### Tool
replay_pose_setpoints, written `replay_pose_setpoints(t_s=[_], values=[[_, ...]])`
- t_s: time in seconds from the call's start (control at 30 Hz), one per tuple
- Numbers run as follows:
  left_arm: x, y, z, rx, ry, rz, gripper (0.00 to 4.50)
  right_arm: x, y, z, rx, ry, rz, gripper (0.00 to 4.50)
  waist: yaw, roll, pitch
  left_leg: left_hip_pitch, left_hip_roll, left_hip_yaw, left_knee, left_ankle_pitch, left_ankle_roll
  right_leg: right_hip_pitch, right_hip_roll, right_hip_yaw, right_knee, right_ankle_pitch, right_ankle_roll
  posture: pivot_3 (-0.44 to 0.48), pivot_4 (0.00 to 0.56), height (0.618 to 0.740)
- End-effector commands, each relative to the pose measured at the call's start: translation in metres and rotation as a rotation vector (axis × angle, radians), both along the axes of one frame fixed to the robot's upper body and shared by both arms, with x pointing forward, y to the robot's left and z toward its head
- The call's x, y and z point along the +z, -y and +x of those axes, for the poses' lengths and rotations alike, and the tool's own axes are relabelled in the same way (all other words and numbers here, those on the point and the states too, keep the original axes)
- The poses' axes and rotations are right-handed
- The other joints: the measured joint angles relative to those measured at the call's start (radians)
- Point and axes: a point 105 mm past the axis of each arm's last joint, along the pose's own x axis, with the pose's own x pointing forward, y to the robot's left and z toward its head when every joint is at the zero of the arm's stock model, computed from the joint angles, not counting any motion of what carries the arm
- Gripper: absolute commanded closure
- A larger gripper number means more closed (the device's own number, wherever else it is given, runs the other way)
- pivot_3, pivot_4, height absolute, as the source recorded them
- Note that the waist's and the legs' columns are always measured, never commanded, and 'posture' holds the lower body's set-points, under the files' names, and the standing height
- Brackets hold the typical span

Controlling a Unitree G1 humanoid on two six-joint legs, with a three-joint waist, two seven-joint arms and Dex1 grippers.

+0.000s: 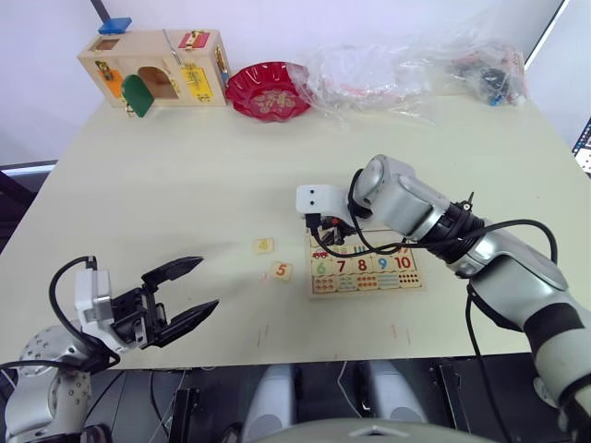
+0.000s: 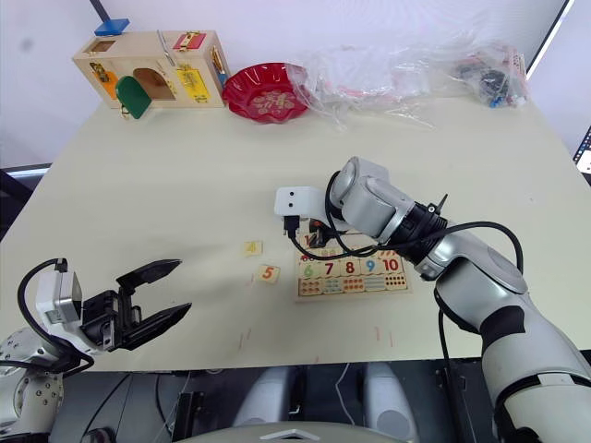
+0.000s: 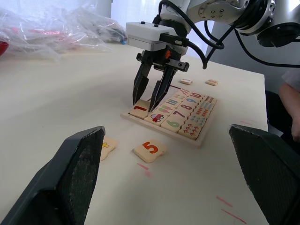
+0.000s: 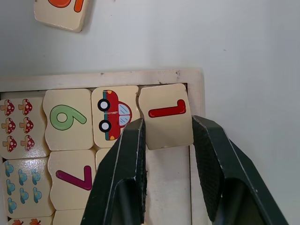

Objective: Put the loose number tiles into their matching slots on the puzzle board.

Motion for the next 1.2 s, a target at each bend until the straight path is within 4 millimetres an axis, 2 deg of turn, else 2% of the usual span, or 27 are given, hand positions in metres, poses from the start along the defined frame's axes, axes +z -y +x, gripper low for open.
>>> replay_pose_setpoints(t_s=[0.03, 1.2], values=[[0.0099, 0.0010, -0.0014, -0.003, 0.047, -0.003, 0.00, 0.0071, 0.0008, 0.0029, -0.004, 0.015, 0.032, 3.62, 0.000, 0.000, 0.000, 0.000, 0.000, 0.000, 0.000, 0.000, 0.000, 0.000, 0.000, 0.000, 0.000, 0.000, 0.000, 0.000, 0.150, 0.740], [0.0090, 0.0013, -0.0009, 0.000, 0.048, -0.002, 0.00, 0.0090, -0.0014, 0.0005, 0.017, 0.011, 0.047, 3.62, 0.000, 0.000, 0.000, 0.000, 0.000, 0.000, 0.000, 0.000, 0.000, 0.000, 0.000, 0.000, 0.000, 0.000, 0.000, 0.000, 0.150, 0.740]])
